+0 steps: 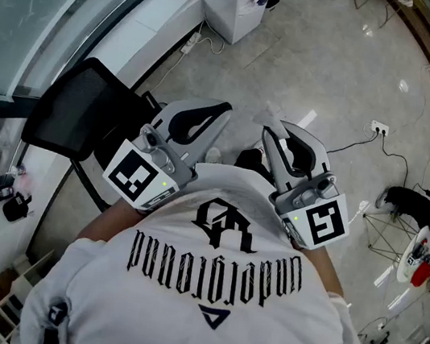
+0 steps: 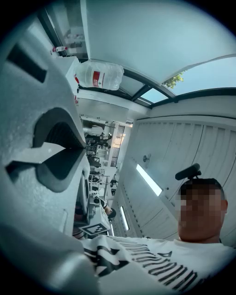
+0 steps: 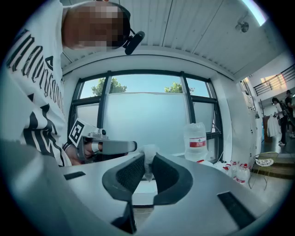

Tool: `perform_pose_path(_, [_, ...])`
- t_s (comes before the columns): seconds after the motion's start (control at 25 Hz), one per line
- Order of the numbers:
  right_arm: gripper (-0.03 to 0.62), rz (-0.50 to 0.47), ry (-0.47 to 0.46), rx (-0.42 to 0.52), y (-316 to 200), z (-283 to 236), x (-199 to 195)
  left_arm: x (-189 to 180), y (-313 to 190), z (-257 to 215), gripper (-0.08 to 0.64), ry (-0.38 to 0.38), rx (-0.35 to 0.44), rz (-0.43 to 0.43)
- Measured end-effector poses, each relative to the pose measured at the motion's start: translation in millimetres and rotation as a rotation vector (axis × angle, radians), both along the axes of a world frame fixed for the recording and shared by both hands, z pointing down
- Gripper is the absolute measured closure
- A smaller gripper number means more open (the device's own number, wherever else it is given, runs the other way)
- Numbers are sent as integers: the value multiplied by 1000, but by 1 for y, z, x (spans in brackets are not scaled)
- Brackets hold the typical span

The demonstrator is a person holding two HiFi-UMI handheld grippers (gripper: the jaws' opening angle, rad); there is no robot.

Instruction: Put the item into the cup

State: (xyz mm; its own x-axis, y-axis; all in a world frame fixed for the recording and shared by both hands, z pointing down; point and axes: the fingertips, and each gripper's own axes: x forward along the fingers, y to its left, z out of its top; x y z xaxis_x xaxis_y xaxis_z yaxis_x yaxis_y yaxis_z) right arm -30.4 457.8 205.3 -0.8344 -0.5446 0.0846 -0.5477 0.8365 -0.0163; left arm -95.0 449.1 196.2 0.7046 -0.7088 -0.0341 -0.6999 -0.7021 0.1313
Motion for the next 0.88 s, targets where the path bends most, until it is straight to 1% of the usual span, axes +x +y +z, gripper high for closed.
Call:
perform_pose_path(0.28, [538, 16, -11, -7, -26, 4, 28, 25, -24, 10, 545, 1, -34, 4])
perform_pose_path(0.44, [538, 32, -35, -10, -49, 5, 53, 48, -47, 13, 545, -2, -44, 5])
perform_pose_path(0.6, [538, 41, -39, -25, -72, 9, 83, 82, -73, 14, 545, -11, -51, 25])
perform_pose_path(0.72, [538, 51, -60, -34, -96, 6, 110, 111, -100, 15, 545, -12, -60, 40])
perform_pose_path(0.88, [538, 43, -38, -35, -118, 10, 147, 156, -129, 16, 545, -19, -57, 58])
